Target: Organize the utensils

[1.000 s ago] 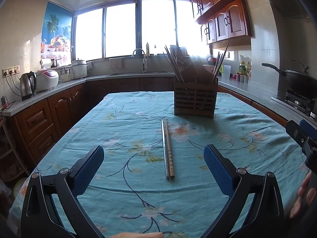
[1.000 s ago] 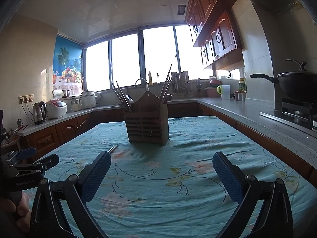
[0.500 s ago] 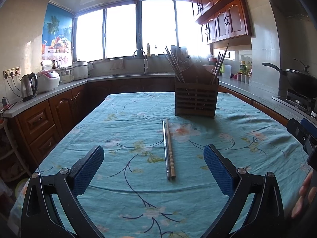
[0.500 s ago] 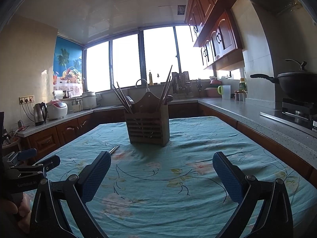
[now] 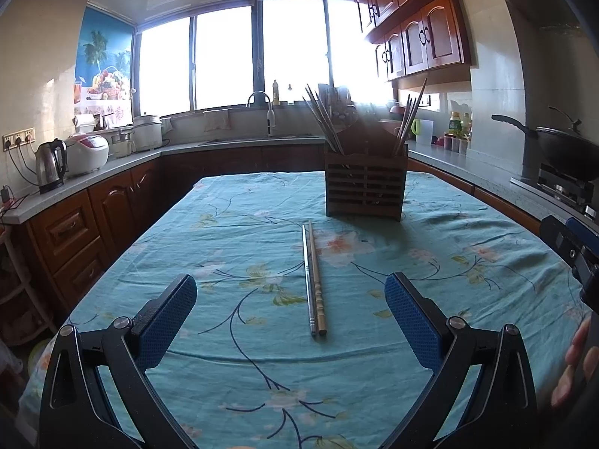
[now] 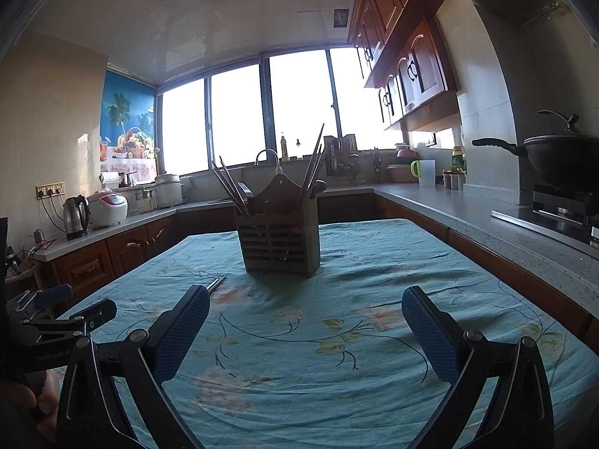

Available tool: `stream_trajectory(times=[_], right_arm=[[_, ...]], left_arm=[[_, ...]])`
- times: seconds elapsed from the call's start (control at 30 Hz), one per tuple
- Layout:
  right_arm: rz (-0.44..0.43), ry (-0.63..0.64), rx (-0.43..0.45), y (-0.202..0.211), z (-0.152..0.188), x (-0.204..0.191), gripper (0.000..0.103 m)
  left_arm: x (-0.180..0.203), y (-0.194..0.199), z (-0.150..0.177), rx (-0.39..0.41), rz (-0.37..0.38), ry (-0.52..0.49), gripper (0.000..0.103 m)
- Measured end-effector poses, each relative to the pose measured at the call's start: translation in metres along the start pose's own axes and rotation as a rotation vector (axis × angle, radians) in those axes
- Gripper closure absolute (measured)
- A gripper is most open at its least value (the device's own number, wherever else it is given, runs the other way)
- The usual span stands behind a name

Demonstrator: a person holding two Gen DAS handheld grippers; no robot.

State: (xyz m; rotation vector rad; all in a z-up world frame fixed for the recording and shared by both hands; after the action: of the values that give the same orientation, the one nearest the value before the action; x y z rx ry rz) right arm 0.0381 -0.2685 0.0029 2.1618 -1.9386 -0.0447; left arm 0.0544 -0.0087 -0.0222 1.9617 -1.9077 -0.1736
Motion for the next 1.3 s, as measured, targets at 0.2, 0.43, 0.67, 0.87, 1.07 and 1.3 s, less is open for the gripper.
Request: stream_trajectory(times=[0.2, 0.43, 0.67, 0.87, 1.07, 1.3], right_arm=[[-0.001, -0.001, 0.004, 0.0001, -0.0008, -0.0003, 0.0], [-0.003, -0.008, 0.004, -0.0004, -0.003, 0.0012, 0.0], [-0.006, -0.015, -0.001, -0.0012, -0.004, 0.0018, 0.0], [-0.006, -0.017, -0.002, -0.0018, -0.0046, 0.0007, 0.0], [-0.007, -0.02, -0.005, -0.0032, -0.0045, 0.0005, 0.0], [-0.005, -0.022, -0.014, -0.0057, -0.0046, -0.0005, 0.0]], left_arm=[[0.001, -0.0015, -0.0005, -0.005, 0.0, -0.002, 0.0], [0.0026, -0.0039, -0.0009, -0.012, 0.005, -0.003, 0.0], [0.0042, -0.0051, -0.0004, -0.018, 0.009, -0.005, 0.0], [0.004, -0.0058, -0.0001, -0.024, 0.013, -0.005, 0.0], [0.0054, -0.0068, -0.0005, -0.024, 0.019, -0.008, 0.0], [0.0072, -0.008, -0.0023, -0.036, 0.032, 0.001, 0.0]])
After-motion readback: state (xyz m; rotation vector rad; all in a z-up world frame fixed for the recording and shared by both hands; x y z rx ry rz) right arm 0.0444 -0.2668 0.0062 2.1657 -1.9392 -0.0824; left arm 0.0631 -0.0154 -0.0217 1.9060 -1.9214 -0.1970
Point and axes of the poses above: each gripper's, at about its wrist camera, not at the fingertips, and y roughly against the way its jaws point, x to its right, z to its underside, the point moved 5 cm from there along -y, roughly the way its jaws point, and after that the axes turned 13 degrees about y, right-handed, at the moved point
